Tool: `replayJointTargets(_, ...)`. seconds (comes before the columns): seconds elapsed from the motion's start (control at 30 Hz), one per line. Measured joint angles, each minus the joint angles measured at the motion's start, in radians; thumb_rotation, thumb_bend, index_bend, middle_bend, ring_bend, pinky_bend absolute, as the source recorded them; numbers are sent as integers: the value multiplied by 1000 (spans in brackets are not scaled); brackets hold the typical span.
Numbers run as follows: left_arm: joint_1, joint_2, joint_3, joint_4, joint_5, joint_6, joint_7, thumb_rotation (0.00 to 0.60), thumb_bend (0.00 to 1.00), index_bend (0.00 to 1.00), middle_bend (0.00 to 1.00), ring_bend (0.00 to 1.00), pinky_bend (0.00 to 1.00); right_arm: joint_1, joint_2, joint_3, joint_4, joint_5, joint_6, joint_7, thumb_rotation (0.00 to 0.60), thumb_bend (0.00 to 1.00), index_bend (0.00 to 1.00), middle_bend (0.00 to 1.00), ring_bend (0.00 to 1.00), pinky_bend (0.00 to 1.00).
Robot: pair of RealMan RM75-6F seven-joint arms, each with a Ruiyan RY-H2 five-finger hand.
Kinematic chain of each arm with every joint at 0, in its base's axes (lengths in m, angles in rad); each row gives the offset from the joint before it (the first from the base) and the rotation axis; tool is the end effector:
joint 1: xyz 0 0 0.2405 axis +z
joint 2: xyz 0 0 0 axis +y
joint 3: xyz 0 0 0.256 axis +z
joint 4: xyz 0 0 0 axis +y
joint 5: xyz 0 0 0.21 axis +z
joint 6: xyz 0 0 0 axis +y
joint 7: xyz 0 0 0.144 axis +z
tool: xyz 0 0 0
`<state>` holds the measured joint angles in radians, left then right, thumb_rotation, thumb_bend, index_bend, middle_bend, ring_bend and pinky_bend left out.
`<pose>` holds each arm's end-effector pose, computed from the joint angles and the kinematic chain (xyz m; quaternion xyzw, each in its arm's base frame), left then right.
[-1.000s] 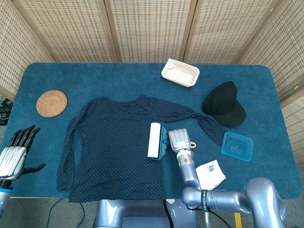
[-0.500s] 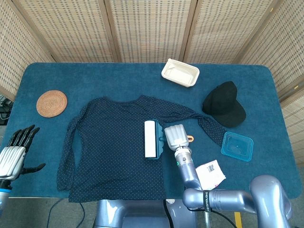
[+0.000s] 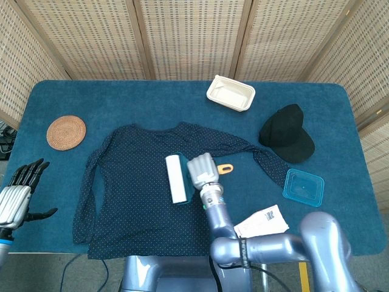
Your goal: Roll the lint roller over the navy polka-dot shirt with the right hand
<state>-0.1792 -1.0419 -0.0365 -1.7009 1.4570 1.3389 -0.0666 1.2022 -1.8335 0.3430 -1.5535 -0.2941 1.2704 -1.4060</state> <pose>-0.2958 0.2040 0.1564 -0.6145 -0.4376 -0.3826 0.5334 -0.0020 -0.3431 -0.0760 0.8045 -0.2336 0.1678 0.5197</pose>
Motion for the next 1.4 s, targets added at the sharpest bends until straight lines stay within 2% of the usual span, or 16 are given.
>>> replayJointTargets(0.3,-19,5,-10,26,-28,-42,-45,600,0,0,0,0,0,124,-157,30,189,71,-23,-85,600,897,734,1000,1000,1000)
replayJointTargets(0.53,-26,3,-11,34,-39,-58,-49,600,0,0,0,0,0,155,-211,15,278,83,-37,-122,600,898,737,1000,1000,1000)
replayJointTargets(0.87,-27,-2,-9,30,-43,-57,-30,600,0,0,0,0,0,111,-148,-72,295,27,-13,-158,600,894,739,1000,1000,1000)
replayJointTargets(1.1,-25,-7,-8,23,-42,-49,-12,600,0,0,0,0,0,38,-63,-134,302,-5,-5,-158,600,892,736,1000,1000,1000)
replayJointTargets(1.23,-25,-10,-7,22,-43,-50,-3,600,0,0,0,0,0,8,-45,-162,322,-19,-14,-155,600,891,736,1000,1000,1000)
replayJointTargets(1.4,-26,-12,-7,19,-44,-49,4,600,0,0,0,0,0,-5,-43,-166,332,-39,-26,-159,600,892,736,1000,1000,1000)
